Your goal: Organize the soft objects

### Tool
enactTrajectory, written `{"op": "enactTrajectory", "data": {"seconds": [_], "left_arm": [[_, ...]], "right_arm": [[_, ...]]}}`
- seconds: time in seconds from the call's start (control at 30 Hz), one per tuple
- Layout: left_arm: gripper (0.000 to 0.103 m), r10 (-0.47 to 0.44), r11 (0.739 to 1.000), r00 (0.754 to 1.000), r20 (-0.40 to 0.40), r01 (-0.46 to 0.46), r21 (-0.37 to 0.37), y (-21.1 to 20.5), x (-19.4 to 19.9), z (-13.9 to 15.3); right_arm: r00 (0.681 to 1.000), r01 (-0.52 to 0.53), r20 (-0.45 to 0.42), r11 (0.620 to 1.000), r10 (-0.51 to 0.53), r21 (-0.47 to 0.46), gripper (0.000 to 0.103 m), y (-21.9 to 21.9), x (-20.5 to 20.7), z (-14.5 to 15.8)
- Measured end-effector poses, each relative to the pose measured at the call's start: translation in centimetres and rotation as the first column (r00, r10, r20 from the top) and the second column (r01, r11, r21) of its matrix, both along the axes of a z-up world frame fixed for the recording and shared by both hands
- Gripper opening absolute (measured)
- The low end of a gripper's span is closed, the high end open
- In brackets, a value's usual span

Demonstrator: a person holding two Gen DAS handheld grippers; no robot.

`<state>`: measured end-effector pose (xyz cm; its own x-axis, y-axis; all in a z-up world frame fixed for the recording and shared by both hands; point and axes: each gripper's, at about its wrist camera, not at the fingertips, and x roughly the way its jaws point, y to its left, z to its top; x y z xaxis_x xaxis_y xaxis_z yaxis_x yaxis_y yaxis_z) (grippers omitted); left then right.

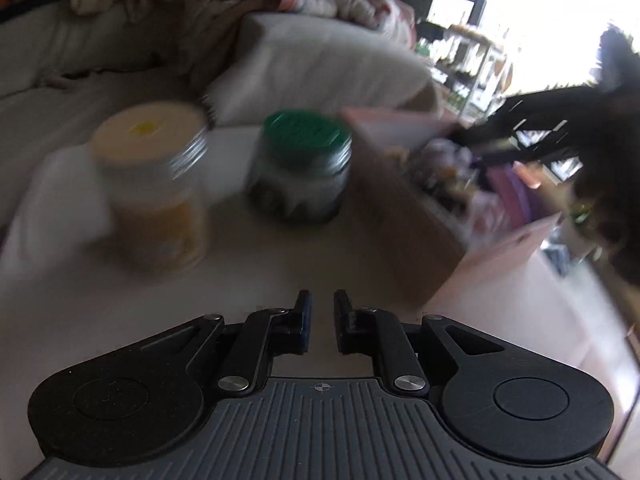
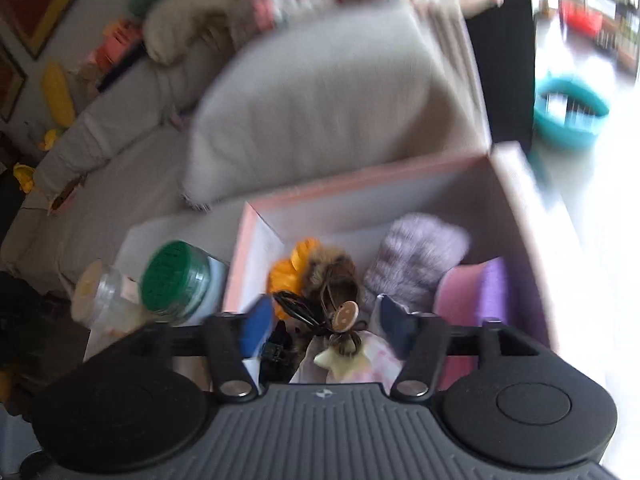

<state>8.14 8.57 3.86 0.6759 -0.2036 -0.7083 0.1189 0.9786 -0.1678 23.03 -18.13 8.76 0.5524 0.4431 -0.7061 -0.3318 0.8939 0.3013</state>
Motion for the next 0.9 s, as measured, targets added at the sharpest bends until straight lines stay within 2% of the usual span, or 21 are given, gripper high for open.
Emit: {"op": "enactTrajectory", "data": {"seconds": [0.1,0.13,0.17,0.27,0.3,0.4,0.43,0.5,0.6,0.67,0.8,0.9], "left_arm": [[0.013,0.061,0.996,0.998,-0.018,-0.06,0.06,1.1,-2.8,-1.1],[0.014,0.074,0.995,0.997,-0.022,-0.073,0.069,1.1,-3.6,-1.5],[0.014,0.083,0.994,0.996,-0.022,-0.081,0.078,1.1,-4.5,-1.7],[0.016,0.089,0.991,0.996,0.012,-0.09,0.098,0.1,-6.6,-2.4],[0.02,0.087,0.991,0.996,0.028,-0.089,0.103,-0.4,-7.0,-2.4],[0.042,0.096,0.993,0.994,0.057,-0.1,0.062,-1.6,-7.4,-2.5],[0.047,0.098,0.993,0.993,0.069,-0.102,0.056,-2.1,-7.6,-2.7],[0.056,0.098,0.993,0.991,0.093,-0.103,0.059,-3.3,-7.5,-3.0],[0.057,0.13,0.988,0.983,0.13,-0.14,0.063,-4.8,-7.1,-3.5],[0.057,0.157,0.983,0.975,0.154,-0.17,0.073,-5.5,-7.0,-3.8],[0.057,0.171,0.969,0.967,0.187,-0.199,0.143,-7.0,-7.0,-4.2],[0.057,0.18,0.969,0.966,0.187,-0.207,0.138,-7.1,-6.8,-4.3]], "right_arm": [[0.993,-0.011,0.12,0.997,0.019,-0.071,0.073,-0.4,-5.1,1.6],[0.99,-0.021,0.139,0.996,0.033,-0.087,0.079,-0.3,-6.6,1.6],[0.988,-0.028,0.148,0.994,0.044,-0.107,0.084,-0.1,-8.1,1.4],[0.99,-0.031,0.131,0.984,0.055,-0.176,0.086,0.3,-11.5,-0.8],[0.993,-0.032,0.109,0.981,0.054,-0.192,0.086,0.6,-12.3,-2.0],[1.0,-0.024,0.012,0.981,0.027,-0.193,0.086,1.3,-13.3,-5.6],[1.0,-0.018,-0.011,0.983,0.017,-0.182,0.086,1.4,-13.5,-6.6],[0.997,0.013,0.077,0.978,0.003,-0.207,0.09,2.0,-14.8,-7.1],[0.994,0.009,0.108,0.964,0.02,-0.266,0.095,2.9,-15.3,-7.8],[0.991,0.049,0.136,0.96,-0.012,-0.276,0.103,3.0,-15.5,-8.5],[0.982,0.115,0.172,0.96,-0.072,-0.256,0.103,2.5,-15.5,-8.8],[0.981,0.121,0.179,0.959,-0.075,-0.257,0.103,2.6,-15.6,-9.1]]}}
